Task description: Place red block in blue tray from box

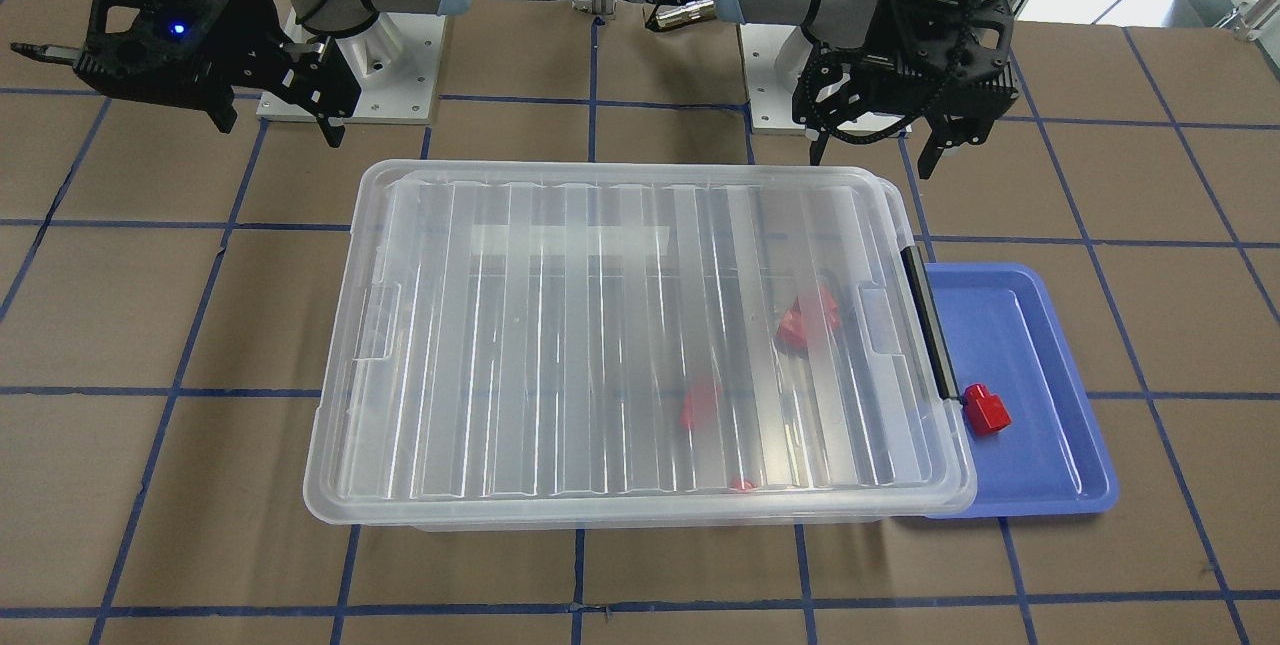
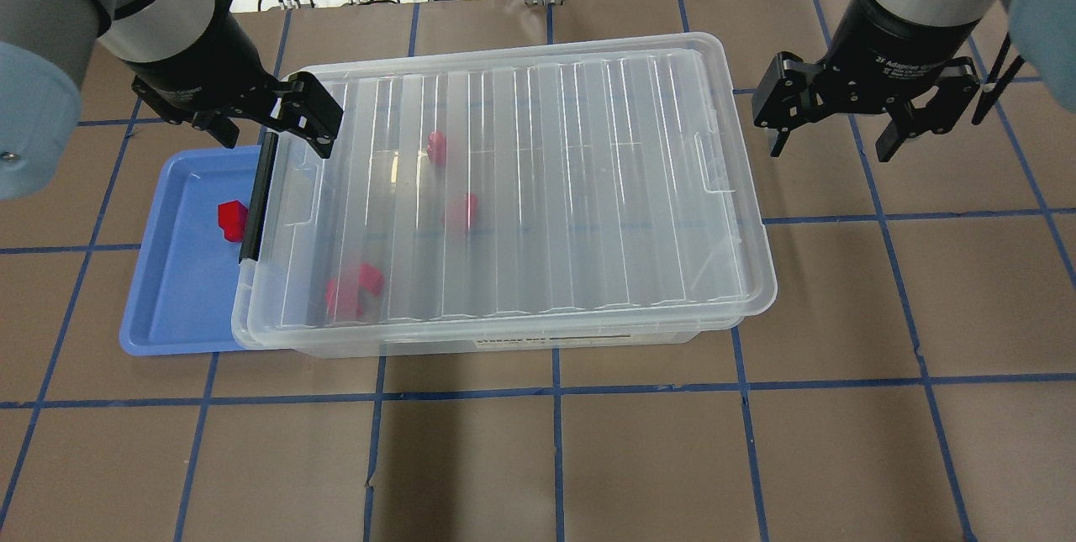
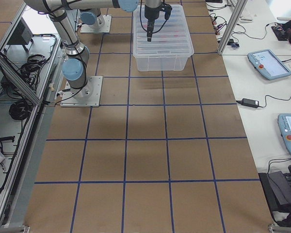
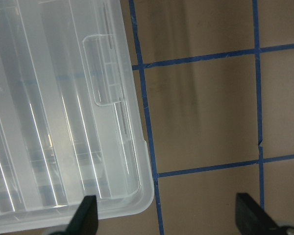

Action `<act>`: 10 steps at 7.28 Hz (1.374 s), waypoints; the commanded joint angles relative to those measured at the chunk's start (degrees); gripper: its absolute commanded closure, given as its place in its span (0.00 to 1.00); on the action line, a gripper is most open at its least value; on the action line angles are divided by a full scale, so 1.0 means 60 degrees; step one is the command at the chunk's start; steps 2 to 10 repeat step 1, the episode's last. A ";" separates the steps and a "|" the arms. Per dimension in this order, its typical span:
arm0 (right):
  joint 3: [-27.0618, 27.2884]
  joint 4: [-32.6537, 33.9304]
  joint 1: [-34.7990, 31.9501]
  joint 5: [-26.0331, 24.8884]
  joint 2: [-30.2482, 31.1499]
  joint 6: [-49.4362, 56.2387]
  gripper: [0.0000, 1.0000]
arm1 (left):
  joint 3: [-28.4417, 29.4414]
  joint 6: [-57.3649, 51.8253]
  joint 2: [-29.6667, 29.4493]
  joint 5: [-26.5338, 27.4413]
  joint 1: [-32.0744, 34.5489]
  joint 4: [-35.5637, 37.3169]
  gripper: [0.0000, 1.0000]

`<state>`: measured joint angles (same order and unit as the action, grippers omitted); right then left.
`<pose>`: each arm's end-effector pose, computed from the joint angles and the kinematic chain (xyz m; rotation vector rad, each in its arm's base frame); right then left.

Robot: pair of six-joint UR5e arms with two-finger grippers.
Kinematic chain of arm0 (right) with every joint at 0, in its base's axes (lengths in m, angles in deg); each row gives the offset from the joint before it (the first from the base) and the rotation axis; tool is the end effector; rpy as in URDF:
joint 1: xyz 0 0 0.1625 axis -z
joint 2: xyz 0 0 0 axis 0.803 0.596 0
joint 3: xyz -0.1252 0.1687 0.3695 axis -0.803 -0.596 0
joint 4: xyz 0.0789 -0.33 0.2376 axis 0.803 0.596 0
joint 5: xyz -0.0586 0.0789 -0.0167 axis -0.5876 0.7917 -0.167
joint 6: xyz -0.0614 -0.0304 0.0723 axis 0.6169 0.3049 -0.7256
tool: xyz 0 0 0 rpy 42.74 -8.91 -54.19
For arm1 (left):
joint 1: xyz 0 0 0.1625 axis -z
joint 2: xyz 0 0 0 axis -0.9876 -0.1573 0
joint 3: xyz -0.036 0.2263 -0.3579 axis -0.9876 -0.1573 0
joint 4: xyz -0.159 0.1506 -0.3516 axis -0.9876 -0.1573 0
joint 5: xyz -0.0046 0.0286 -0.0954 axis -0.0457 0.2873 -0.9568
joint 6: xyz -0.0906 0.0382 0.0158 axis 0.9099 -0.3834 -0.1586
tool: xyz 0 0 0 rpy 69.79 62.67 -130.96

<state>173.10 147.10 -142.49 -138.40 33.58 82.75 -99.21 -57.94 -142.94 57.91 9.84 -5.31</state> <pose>0.1242 -0.4603 0.5052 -0.1939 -3.1158 -0.0542 -0.1381 -0.4663 0.5076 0.2404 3.1057 -0.1512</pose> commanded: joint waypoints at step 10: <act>0.0046 -0.0009 -0.0008 0.0009 0.0000 -0.0006 0.00 | 0.0008 0.0004 -0.0005 0.0002 0.0000 0.0009 0.00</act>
